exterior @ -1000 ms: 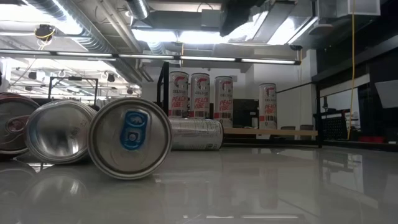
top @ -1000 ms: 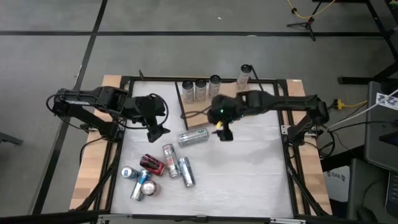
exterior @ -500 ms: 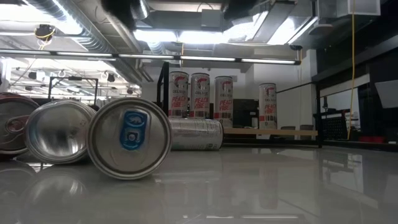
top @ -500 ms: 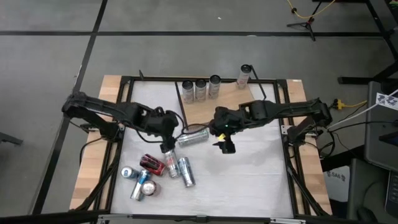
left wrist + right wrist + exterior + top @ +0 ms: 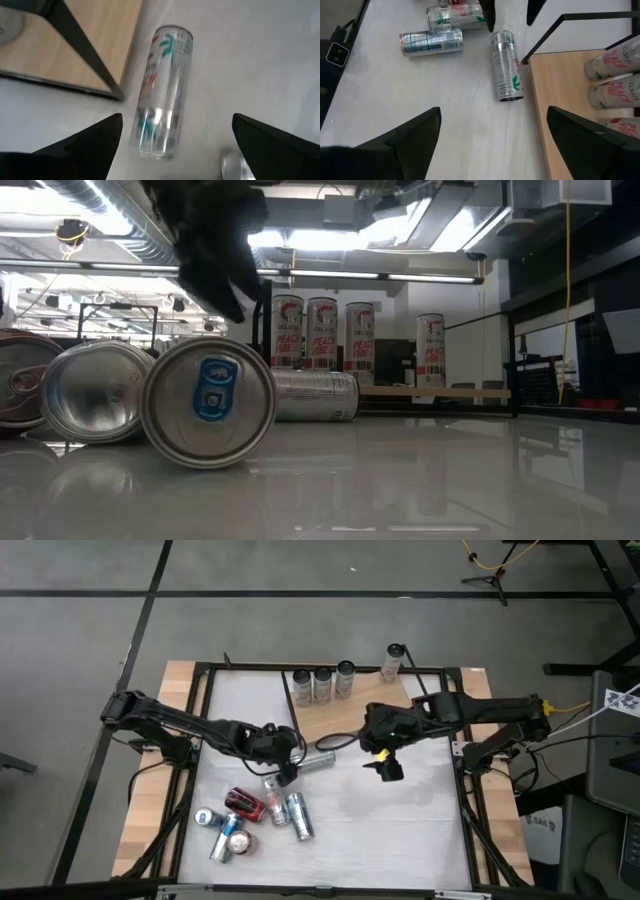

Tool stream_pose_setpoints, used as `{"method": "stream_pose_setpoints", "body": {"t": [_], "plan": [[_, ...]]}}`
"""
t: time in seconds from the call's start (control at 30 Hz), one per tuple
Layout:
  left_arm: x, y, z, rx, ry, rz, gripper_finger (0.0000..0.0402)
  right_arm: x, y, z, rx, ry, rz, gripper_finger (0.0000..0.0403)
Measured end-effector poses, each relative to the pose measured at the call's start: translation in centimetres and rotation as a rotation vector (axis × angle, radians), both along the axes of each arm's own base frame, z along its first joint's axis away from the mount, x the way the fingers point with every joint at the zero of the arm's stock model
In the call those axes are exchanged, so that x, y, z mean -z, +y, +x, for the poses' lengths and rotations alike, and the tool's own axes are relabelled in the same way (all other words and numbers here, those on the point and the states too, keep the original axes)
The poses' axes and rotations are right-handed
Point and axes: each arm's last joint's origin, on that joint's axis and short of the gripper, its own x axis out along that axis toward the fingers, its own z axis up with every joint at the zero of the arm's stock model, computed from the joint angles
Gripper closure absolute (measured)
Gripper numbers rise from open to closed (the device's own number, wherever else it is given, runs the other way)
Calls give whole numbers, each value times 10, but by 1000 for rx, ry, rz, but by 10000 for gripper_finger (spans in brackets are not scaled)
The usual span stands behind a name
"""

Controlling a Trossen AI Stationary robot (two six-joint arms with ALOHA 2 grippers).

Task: Place canned beverage on shelf
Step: Put the white pink soda can on the shelf aligned with the other white pink soda cans

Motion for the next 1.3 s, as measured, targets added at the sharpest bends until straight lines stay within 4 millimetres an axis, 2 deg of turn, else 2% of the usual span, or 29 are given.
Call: {"method": "stream_pose_setpoints", "body": {"t": [0.2, 0.63, 1.03, 1.3], "plan": [[23, 9, -1, 24, -73, 34, 32, 0, 0, -1, 0, 7, -1, 45], [62, 18, -16, -20, -70, 67, 32, 0, 0, -1, 2, 2, 1, 45], [90, 15, 0, 48, -79, 63, 32, -2, 0, 2, 3, -33, 7, 45], [107, 15, 2, 52, -22, 62, 32, -3, 0, 2, 11, -36, 10, 45]]}}
